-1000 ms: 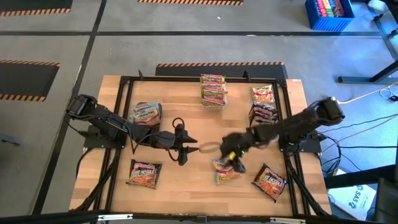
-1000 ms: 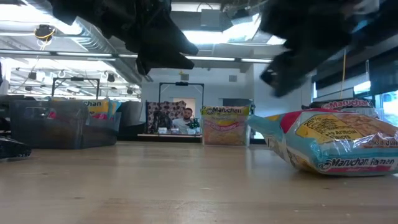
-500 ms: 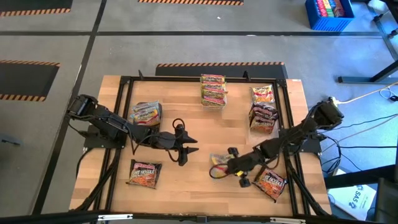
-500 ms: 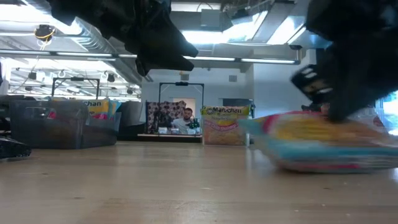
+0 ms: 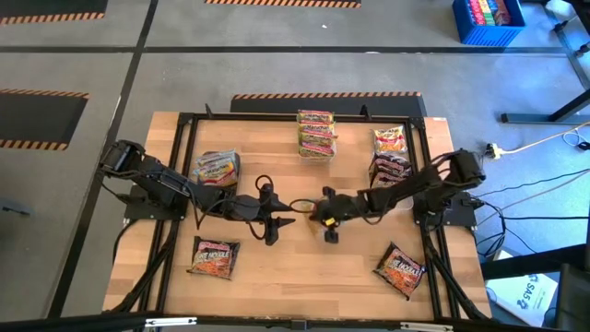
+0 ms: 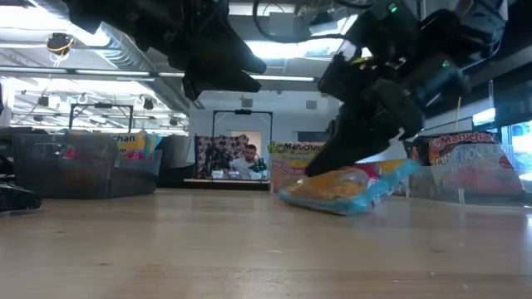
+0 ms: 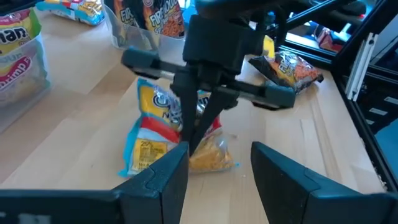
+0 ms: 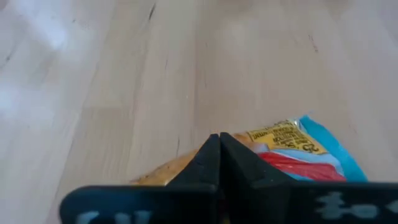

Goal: Sort Maruchan noodles
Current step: Put the bottom blue noodle pack into the black bin

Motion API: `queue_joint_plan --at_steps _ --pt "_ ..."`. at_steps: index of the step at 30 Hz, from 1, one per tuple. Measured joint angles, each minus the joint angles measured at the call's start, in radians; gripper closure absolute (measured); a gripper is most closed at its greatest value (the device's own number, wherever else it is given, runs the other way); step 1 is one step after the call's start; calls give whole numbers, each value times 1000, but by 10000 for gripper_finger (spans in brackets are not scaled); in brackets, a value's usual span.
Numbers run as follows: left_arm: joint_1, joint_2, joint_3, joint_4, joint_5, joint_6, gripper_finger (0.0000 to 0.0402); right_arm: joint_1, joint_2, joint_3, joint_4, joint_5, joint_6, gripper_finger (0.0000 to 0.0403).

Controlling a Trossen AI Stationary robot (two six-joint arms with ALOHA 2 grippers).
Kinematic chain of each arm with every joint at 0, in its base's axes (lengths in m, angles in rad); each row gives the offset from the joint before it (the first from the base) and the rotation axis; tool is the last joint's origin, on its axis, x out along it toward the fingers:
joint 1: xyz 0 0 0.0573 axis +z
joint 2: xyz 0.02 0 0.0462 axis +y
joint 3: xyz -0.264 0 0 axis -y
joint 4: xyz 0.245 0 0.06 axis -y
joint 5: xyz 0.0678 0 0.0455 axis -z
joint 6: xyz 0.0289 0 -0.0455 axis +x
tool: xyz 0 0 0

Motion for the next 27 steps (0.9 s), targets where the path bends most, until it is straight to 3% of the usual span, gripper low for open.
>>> queue_joint_plan --at_steps 6,10,15,19,23,27 --pt "3 0 0 2 -19 0 234 -5 40 3 70 -1 -28 402" --pt "15 1 0 8 -20 2 234 -5 -12 24 0 -5 -31 400" --pt "35 30 -1 22 -12 2 234 -5 -188 46 -241 2 -22 402" --pt "61 115 0 139 57 1 234 -11 -341 45 -464 101 105 396" --pt "89 215 40 191 92 5 234 -48 -438 45 -654 107 240 365" --pt "111 316 102 198 131 29 234 -91 -470 45 -760 50 322 294"
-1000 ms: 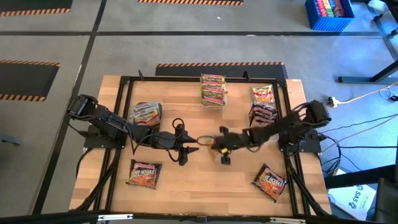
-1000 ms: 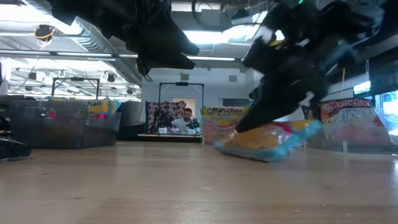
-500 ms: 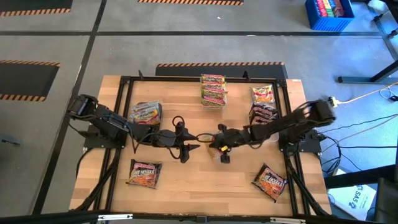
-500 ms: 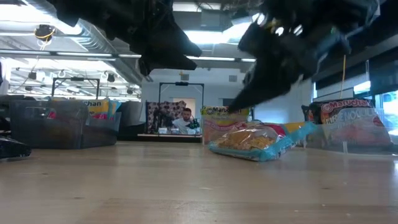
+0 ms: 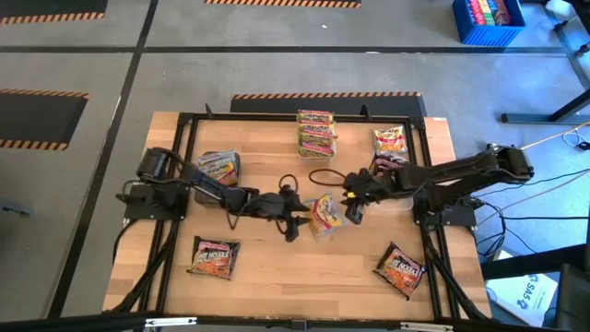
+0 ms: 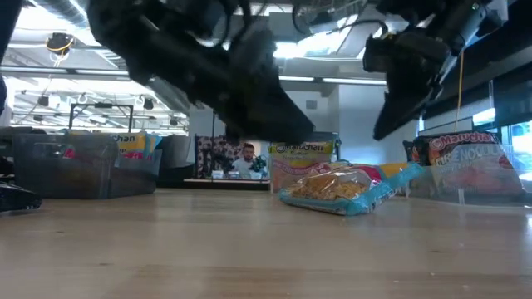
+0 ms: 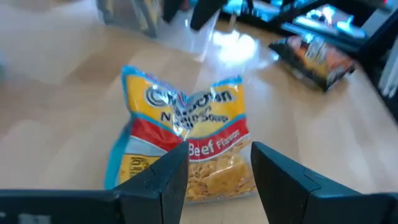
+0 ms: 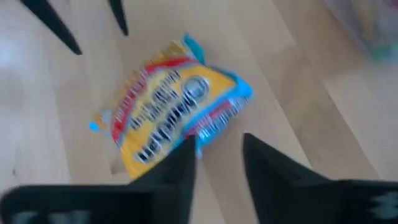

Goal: Sort Maruchan noodles
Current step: Put the bottom blue noodle pack into the black bin

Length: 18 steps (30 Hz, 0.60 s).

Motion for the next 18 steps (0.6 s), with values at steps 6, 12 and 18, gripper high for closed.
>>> queue_joint_plan --at_steps 6,12,18 --pt "9 118 64 -1 12 23 234 -54 13 -38 31 -103 59 159" --pt "8 174 76 3 5 24 234 -100 57 -111 196 -219 144 84" --pt "7 194 76 -3 -12 26 234 -103 146 -135 293 -298 223 71"
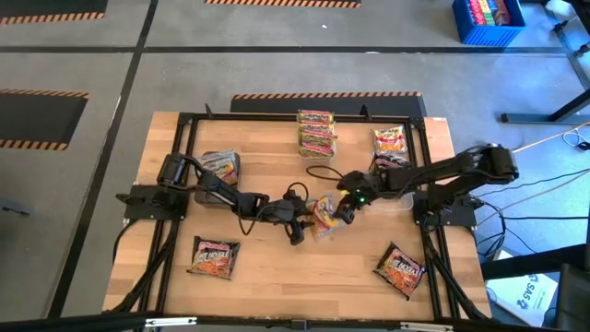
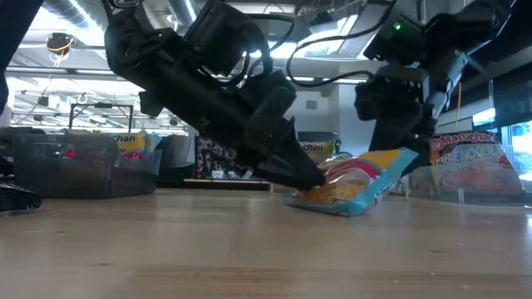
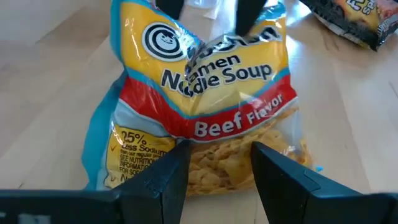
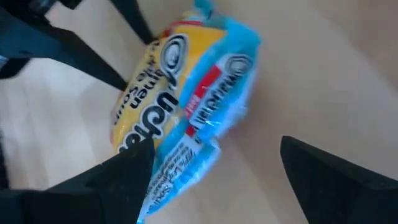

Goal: Sort Maruchan noodles
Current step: Put the bottom blue noodle pack into the black bin

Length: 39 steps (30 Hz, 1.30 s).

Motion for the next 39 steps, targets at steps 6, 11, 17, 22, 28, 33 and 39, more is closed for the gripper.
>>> queue_joint_plan --at_steps 6,11,17,22,28,33,39 --pt "0 0 0 2 -8 22 234 -1 98 0 182 -113 37 71" --pt "0 1 0 2 -5 23 234 -1 118 0 217 -204 47 72" --pt "0 2 -2 10 -2 23 234 0 120 0 252 -250 117 73" --pt "0 3 -3 35 -9 22 234 0 161 1 324 -175 217 73" --pt "0 3 -3 58 -10 19 234 0 207 1 382 -104 248 73" --pt "0 3 -3 88 -10 15 234 0 217 1 397 -52 218 79" --pt "0 3 -3 93 -4 14 234 0 217 1 383 -53 175 149"
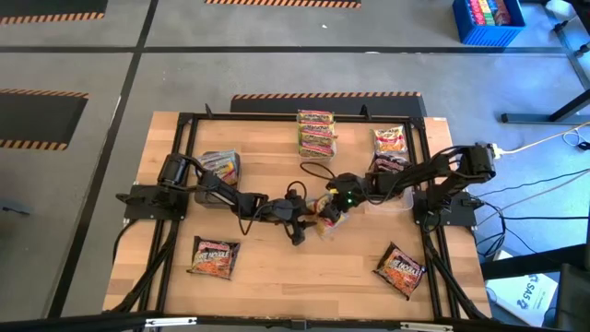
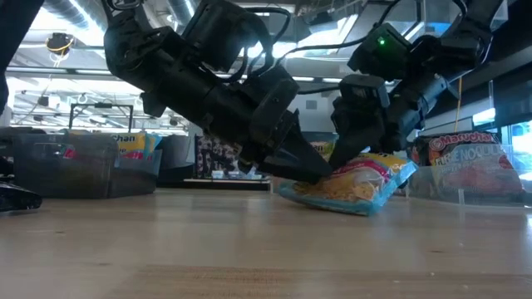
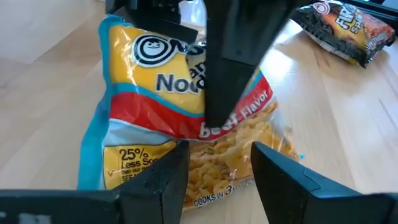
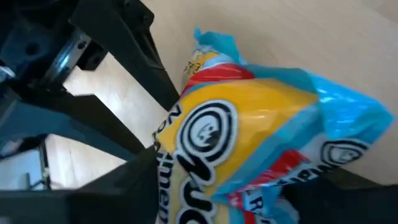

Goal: Sort Maruchan noodles
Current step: Put the bottom blue noodle pack into the black bin

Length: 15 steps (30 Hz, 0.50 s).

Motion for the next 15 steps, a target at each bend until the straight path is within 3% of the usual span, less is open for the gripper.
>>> queue_joint_plan --at_steps 4,8,15 --pt "0 -39 0 -56 32 -11 234 0 -1 1 1 -9 -57 215" --pt "0 -133 0 -218 32 -17 234 0 -2 3 10 -29 -136 269" --pt "0 -349 1 -585 24 1 234 0 -42 6 -1 -42 -286 308"
